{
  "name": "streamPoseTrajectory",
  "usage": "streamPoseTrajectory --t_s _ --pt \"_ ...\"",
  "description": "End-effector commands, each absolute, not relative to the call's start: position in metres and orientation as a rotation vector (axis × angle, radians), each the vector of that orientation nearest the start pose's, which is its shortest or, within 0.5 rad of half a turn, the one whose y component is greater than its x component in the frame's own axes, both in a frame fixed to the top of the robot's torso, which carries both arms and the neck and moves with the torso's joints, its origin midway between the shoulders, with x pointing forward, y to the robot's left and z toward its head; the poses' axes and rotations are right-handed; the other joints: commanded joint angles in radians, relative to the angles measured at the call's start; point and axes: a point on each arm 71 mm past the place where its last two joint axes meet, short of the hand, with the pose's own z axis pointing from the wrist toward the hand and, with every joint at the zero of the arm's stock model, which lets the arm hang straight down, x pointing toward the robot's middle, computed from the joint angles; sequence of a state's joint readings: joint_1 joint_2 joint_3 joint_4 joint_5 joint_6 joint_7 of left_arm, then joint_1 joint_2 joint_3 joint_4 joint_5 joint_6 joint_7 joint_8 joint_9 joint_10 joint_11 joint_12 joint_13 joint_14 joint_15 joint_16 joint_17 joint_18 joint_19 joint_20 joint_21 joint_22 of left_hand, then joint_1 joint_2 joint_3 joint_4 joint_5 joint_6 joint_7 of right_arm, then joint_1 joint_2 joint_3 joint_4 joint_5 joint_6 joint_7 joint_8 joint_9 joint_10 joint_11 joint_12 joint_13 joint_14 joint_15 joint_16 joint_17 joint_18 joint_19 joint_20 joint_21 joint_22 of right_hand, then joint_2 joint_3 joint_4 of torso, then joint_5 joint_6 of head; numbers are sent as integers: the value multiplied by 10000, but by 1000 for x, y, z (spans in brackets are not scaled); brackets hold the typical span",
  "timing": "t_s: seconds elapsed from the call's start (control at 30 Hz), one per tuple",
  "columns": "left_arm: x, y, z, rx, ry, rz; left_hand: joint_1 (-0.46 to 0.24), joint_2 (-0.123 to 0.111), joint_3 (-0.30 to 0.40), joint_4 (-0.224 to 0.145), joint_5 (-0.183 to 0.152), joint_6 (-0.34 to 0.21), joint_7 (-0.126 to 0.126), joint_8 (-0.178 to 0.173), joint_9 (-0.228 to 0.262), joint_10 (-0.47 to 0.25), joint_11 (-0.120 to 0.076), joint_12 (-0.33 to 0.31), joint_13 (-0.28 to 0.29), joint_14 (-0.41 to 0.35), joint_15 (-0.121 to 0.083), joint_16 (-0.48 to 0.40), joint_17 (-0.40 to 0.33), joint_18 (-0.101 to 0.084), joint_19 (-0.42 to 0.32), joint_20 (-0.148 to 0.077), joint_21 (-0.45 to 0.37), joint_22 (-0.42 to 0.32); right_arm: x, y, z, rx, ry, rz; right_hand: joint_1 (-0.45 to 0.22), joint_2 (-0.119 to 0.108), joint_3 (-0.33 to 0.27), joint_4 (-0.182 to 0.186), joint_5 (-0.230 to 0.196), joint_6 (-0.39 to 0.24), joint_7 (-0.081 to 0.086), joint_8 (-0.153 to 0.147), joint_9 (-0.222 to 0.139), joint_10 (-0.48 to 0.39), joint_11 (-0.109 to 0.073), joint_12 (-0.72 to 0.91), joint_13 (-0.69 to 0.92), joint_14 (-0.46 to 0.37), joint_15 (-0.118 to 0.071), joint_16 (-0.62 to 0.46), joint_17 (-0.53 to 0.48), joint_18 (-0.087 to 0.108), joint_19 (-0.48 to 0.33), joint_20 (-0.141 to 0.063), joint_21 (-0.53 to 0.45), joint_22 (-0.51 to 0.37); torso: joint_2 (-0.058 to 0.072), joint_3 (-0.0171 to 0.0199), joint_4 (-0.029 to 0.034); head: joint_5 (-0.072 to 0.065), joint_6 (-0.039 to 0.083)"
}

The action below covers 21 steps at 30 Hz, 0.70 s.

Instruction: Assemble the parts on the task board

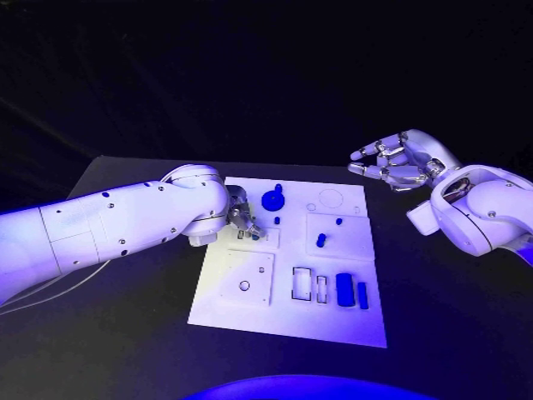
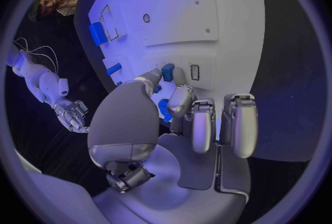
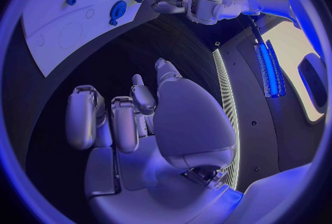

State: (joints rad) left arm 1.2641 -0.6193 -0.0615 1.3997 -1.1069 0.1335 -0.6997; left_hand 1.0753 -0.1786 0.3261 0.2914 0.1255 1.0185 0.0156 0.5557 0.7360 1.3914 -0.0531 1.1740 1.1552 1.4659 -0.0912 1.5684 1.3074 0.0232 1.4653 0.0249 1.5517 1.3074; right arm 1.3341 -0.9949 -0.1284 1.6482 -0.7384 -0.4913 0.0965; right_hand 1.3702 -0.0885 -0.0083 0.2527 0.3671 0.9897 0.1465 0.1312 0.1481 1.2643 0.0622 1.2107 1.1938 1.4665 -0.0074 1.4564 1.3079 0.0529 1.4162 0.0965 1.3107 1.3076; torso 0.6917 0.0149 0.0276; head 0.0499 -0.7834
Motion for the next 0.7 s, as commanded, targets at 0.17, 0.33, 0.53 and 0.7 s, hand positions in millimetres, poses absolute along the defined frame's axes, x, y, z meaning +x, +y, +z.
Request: streamPoseTrajectory --t_s 0.17,0.33,0.53,0.7 --pt "502 152 -210 -1540 23054 -2080 2 136 -330 10 5 15 17 58 -35 -5 62 58 9 1049 -42 24 2634 -172 887 -47 69 2396 474 -246 -138 4430 15404 10035 -97 42 -43 17 -50 -48 -31 31 1 -44 -16 -24 -15 606 -50 -49 996 124 -47 -4 -63 994 0 1 -3 11 17" --pt "502 151 -209 -1599 23006 -2143 -35 182 -491 23 6 17 18 67 -52 -6 62 64 8 1049 -43 24 2634 -173 891 -47 71 2402 474 -246 -138 4432 15385 10033 -97 42 -43 17 -50 -48 -31 31 1 -44 -16 -24 -15 606 -50 -49 996 124 -47 -4 -63 994 6 2 1 -5 31" --pt "501 153 -207 -1980 22997 -2416 -93 231 -667 26 10 18 16 75 -71 -5 61 74 10 1049 -43 24 2634 -170 882 -48 64 2390 474 -247 -138 4437 15378 10018 -116 39 -61 31 -68 -53 -31 34 0 -50 -16 -30 -25 605 -50 -55 992 127 -51 -4 -76 987 0 -2 4 24 50" --pt "501 156 -199 -2483 22986 -2831 -5 206 -846 6 18 -73 36 44 -105 -115 76 -91 -163 1049 -40 24 2634 -155 841 -53 33 2331 474 -248 -138 4453 15370 9993 -116 39 -61 31 -68 -53 -31 34 0 -50 -16 -30 -25 605 -50 -55 992 127 -51 -4 -76 987 -10 3 10 17 92"
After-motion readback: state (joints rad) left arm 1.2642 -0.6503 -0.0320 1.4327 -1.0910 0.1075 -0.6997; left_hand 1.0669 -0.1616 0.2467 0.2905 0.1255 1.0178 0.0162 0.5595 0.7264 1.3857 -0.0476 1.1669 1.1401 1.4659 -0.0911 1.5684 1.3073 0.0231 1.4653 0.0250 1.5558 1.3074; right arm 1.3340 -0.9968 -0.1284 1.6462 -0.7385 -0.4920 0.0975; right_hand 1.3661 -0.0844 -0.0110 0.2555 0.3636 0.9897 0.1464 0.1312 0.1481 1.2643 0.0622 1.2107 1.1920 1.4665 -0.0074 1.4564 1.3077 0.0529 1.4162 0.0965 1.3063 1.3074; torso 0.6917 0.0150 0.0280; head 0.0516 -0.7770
